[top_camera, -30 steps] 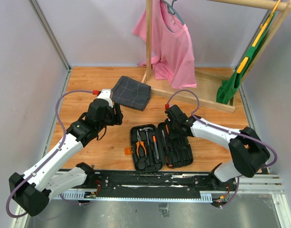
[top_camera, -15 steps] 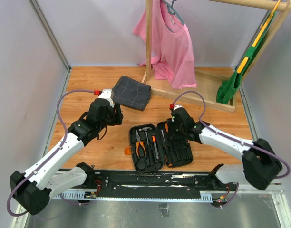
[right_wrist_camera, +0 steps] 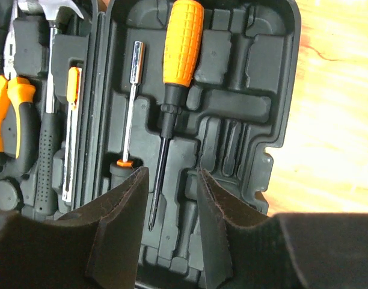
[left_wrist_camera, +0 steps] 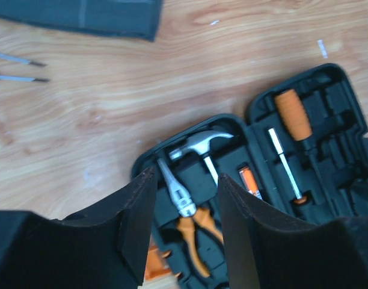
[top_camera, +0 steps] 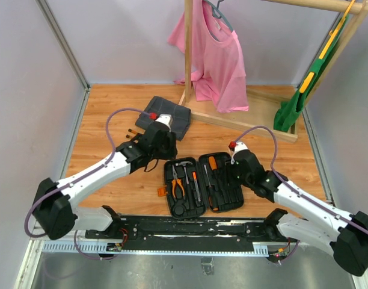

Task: Sort the tools into containers
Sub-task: Place the screwdriver in the storage box.

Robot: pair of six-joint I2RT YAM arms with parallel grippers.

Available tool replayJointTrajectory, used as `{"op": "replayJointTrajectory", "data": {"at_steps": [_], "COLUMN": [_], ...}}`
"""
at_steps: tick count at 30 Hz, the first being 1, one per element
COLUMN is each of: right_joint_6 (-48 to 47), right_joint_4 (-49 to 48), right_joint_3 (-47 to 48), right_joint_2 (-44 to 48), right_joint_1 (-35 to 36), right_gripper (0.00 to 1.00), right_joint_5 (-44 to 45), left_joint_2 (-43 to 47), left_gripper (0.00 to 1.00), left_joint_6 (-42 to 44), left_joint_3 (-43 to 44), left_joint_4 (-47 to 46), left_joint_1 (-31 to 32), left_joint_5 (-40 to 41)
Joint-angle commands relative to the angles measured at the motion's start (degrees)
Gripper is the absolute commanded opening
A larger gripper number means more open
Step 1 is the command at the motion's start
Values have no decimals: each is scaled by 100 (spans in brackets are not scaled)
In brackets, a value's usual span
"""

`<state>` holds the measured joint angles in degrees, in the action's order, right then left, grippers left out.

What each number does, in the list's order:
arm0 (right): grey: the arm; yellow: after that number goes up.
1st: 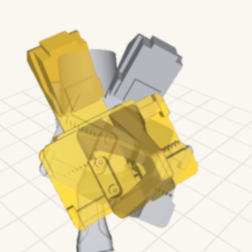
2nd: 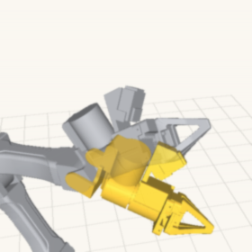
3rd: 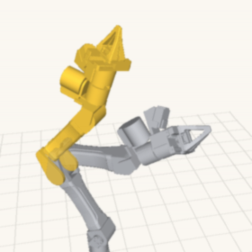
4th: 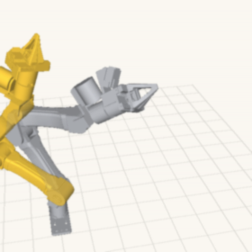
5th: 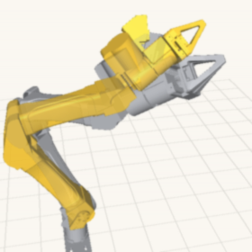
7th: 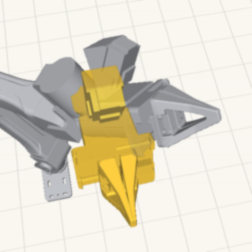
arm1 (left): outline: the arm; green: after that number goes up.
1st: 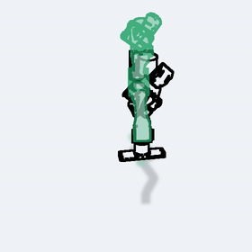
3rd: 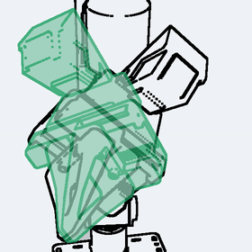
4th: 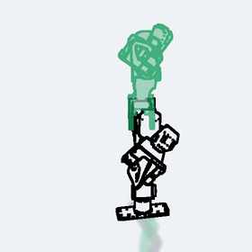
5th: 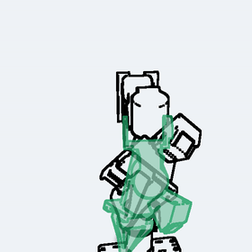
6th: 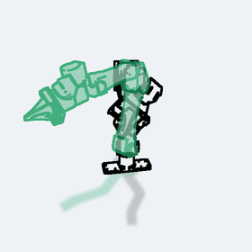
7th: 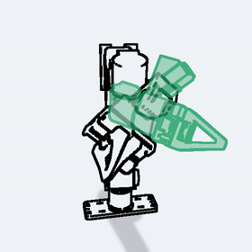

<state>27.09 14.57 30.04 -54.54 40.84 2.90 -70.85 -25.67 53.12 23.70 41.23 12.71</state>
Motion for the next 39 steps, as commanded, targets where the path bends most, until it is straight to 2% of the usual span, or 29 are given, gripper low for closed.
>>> {"op": "replayJointTrajectory", "data": {"at_steps": [1,7,15,21,39], "right_joint_6": [301,642,1048,1174,1207], "right_joint_4": [112,124,-256,-139,4], "right_joint_3": [-261,-509,-994,-1069,-1017], "right_joint_2": [461,909,1699,1827,1700], "right_joint_1": [-96,-102,-96,-98,-102], "right_gripper": [39,39,40,39,39], "right_joint_5": [-69,17,332,370,225], "left_joint_2": [-643,-1741,-3085,-3334,-3805], "left_gripper": [49,49,48,48,45], "left_joint_6": [-257,-535,-1112,-1458,-1502], "left_joint_3": [530,1159,1898,1870,2283], "left_joint_4": [-613,-1072,-1069,-1160,-918], "left_joint_1": [455,1016,1606,1633,1628], "left_joint_5": [-59,-221,44,90,549]}}
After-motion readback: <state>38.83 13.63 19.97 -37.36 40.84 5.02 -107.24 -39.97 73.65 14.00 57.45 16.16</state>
